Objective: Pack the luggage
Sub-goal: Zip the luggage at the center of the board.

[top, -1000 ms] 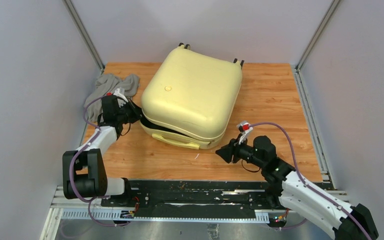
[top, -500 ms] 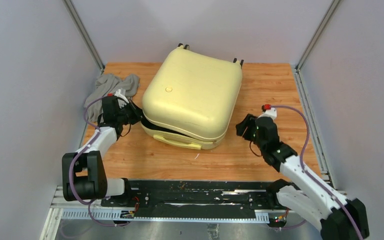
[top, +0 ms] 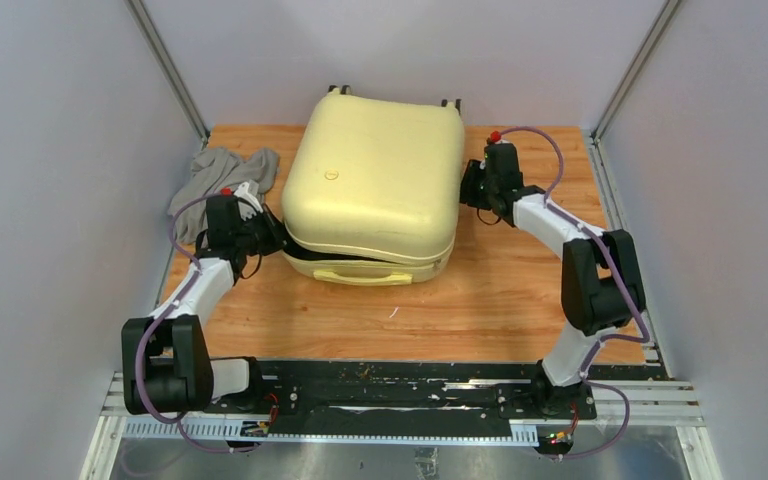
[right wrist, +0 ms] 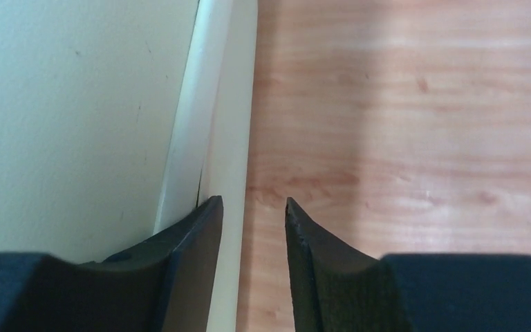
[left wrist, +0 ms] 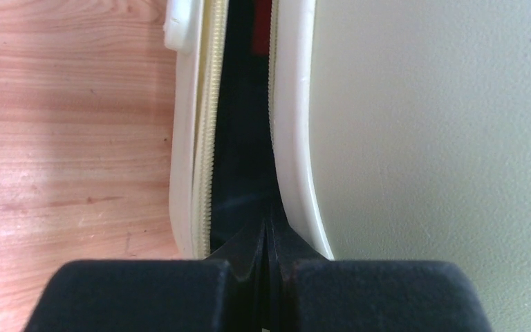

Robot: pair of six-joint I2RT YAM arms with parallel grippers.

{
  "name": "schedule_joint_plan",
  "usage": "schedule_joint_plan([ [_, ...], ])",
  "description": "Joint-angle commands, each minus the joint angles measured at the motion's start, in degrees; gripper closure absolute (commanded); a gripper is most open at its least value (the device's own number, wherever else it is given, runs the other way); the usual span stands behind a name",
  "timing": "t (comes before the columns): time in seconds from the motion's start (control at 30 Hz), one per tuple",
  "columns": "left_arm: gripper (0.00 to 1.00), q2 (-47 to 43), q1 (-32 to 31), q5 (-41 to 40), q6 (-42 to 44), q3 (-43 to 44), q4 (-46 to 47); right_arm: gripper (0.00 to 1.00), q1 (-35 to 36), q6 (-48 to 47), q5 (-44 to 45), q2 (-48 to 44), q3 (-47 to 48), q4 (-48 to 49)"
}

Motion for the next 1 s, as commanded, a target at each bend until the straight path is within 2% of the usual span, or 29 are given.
schedule_joint_plan([
  [0.0, 1.0, -2.39, -3.42, 8.8, 5.26, -0.42, -5.68, 0.53, 2.78, -2.7, -12.73, 1.09, 7.45, 2.47],
  [0.2, 0.99, -5.21, -3.43, 8.84, 12.11, 0.63, -10.63, 0.27, -3.44, -5.0, -10.44, -9.39, -6.23, 2.56],
  [0.27, 0.95, -6.12, -3.42, 7.62, 16.38, 2.19, -13.42, 0.19, -4.66, -6.11, -9.08, -15.53, -12.05, 2.41],
  [0.37, 0.9, -8.8, -3.42, 4.99, 25.86, 4.57, -18.08, 0.12, -4.85, -7.54, -8.54, -23.63, -20.22, 2.22],
  [0.47, 0.86, -10.76, -3.42, 2.38, 36.79, 8.01, -24.14, 0.09, -4.78, -7.59, -8.3, -30.43, -26.36, 1.05],
  [0.63, 0.79, -11.09, -2.32, 1.51, 46.18, 14.46, -35.5, 0.07, -4.79, -6.99, -8.71, -37.76, -31.87, -3.82],
  [0.77, 0.74, -8.65, 3.25, 5.51, 48.9, 18.85, -41.14, 0.06, -4.08, -8.12, -10.63, -40.92, -33.28, -5.93],
  [0.97, 0.72, -2.41, 13.57, 12.47, 48.71, 21.8, -41.94, 0.06, 1.18, -12.19, -17.29, -43.95, -36.12, 3.23],
])
